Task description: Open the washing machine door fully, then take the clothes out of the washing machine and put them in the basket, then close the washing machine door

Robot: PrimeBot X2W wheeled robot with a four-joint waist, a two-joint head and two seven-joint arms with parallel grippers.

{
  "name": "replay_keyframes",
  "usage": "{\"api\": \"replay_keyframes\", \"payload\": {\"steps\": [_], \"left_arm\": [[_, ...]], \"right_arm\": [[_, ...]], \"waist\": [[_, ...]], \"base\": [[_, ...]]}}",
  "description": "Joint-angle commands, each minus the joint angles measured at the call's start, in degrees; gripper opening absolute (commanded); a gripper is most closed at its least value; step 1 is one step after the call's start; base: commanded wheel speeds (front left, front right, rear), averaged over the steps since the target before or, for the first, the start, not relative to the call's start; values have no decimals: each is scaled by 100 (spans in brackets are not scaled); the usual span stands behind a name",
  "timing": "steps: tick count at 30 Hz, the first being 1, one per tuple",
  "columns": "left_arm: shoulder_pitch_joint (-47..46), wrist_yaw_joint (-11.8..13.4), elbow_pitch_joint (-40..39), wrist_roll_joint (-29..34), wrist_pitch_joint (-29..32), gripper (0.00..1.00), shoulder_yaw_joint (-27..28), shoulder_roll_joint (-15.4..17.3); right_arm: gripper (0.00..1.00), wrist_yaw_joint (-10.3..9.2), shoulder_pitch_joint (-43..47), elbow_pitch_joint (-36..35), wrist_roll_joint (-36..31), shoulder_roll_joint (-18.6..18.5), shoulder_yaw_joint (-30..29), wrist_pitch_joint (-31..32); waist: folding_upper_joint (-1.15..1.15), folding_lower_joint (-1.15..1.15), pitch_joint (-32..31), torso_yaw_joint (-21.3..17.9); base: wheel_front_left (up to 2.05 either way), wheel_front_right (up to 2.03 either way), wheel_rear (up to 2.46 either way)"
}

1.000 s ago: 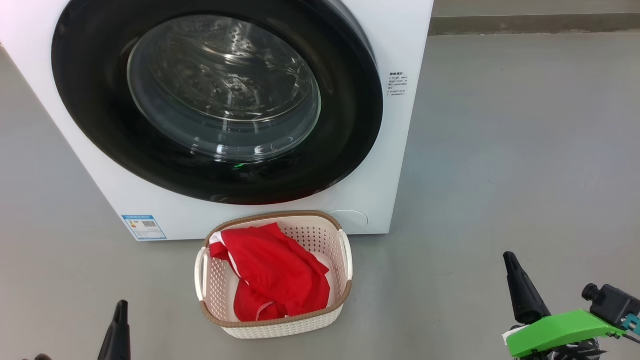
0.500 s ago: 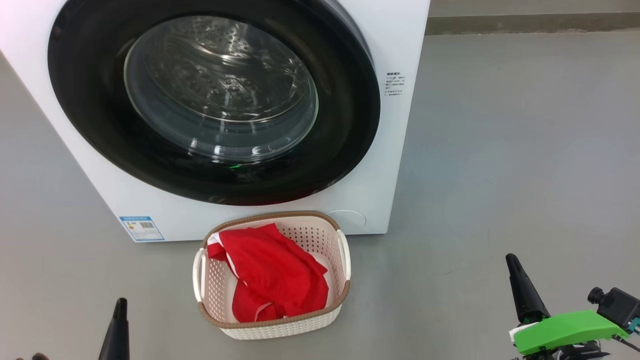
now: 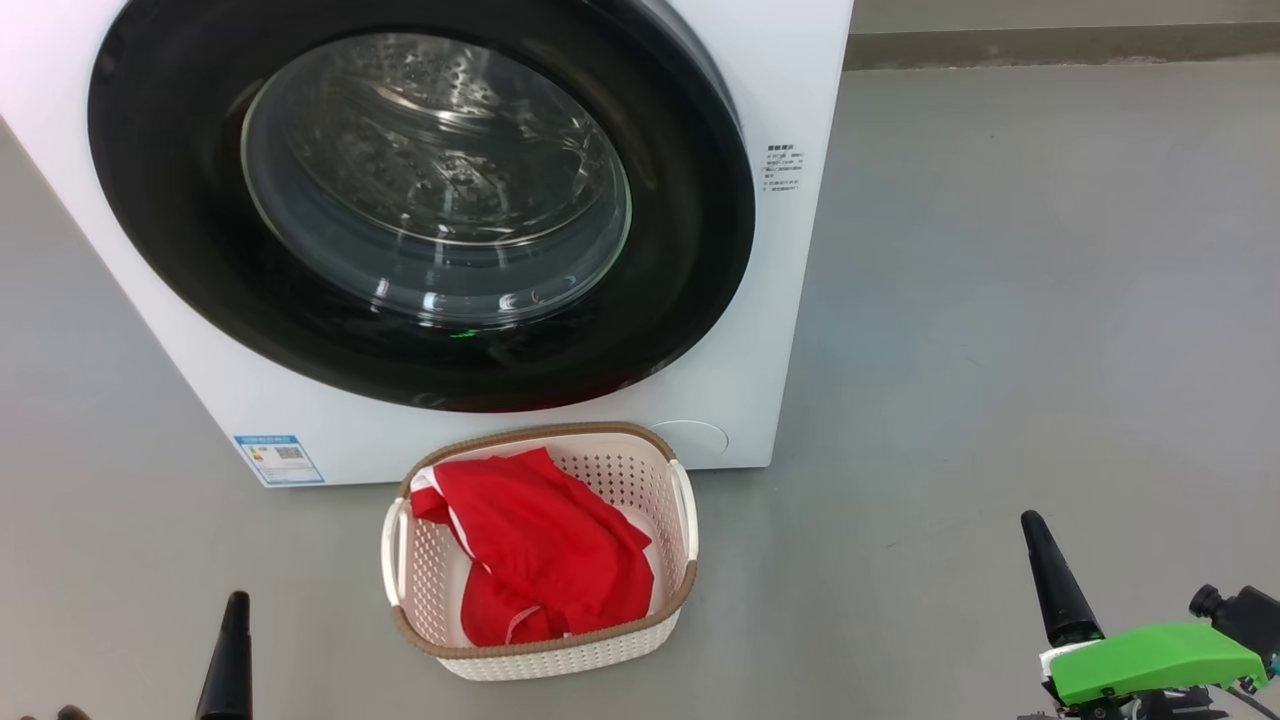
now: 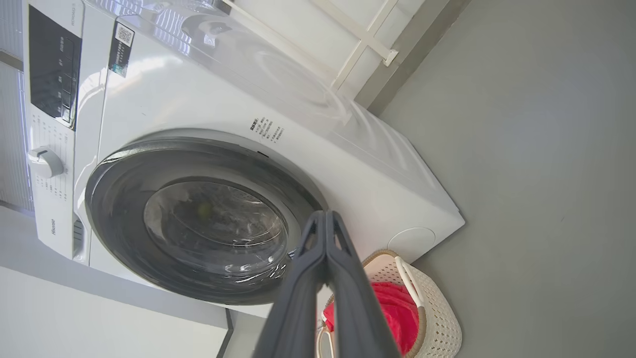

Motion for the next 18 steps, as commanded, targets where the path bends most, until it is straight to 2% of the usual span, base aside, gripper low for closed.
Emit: {"api": "replay_keyframes", "payload": {"steps": [1,18], "left_arm": [[-314,-12,-96,-128,39,0,167,36],[-477,-15,56,-953,324,0,338,-87]], "right_arm": [[0,-3,-211,-128,144,-3,32,36],[0,-5,-236,-89,1175,55,-106,327]], "waist": [[0,0,0,-3],[0,0,2,-49]], "base": [[0,0,0],[0,0,0]]}}
